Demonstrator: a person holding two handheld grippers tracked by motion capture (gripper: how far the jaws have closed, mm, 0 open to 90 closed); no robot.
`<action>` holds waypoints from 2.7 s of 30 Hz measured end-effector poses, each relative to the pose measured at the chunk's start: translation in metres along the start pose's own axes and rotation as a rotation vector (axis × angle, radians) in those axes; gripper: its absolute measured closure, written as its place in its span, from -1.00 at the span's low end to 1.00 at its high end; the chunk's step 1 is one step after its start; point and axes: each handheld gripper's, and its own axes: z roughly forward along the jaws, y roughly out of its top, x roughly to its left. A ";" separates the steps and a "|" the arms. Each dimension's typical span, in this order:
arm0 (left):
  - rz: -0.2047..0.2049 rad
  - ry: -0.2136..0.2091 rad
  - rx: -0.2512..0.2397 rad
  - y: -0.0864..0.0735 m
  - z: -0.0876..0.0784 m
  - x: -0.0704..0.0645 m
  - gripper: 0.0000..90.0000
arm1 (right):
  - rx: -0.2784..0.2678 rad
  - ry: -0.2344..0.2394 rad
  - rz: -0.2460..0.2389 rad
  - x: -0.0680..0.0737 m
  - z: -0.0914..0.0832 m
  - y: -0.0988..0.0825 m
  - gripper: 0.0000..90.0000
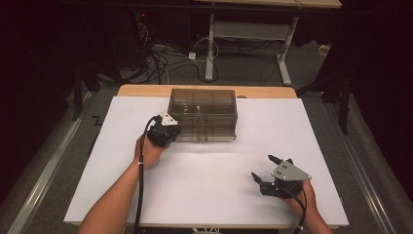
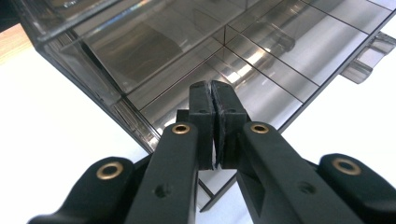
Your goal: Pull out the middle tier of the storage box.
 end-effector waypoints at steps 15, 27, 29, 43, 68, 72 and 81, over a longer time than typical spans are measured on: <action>0.087 -0.006 0.044 -0.007 -0.009 0.000 0.90 | -0.002 0.001 0.000 0.001 0.000 0.000 -0.52; 0.089 -0.012 0.031 -0.011 -0.012 -0.002 0.90 | -0.005 -0.012 0.006 0.001 -0.001 0.001 -0.51; 0.085 -0.014 0.024 -0.012 -0.012 -0.003 0.89 | -0.007 -0.013 0.006 0.001 0.000 0.001 -0.51; 0.147 0.046 -0.124 -0.008 -0.033 -0.006 0.84 | -0.017 -0.025 0.015 -0.001 -0.003 0.001 -0.47; 0.246 0.161 -0.242 -0.031 -0.086 -0.003 -0.14 | -0.029 0.014 0.041 -0.020 -0.008 -0.013 -0.52; 0.274 0.156 -0.220 -0.045 -0.095 -0.005 -0.38 | -0.043 0.017 0.070 -0.027 -0.009 -0.012 -0.58; 0.257 0.088 -0.122 -0.079 -0.097 -0.001 -0.50 | -0.092 -0.026 0.098 -0.023 -0.011 -0.005 -0.64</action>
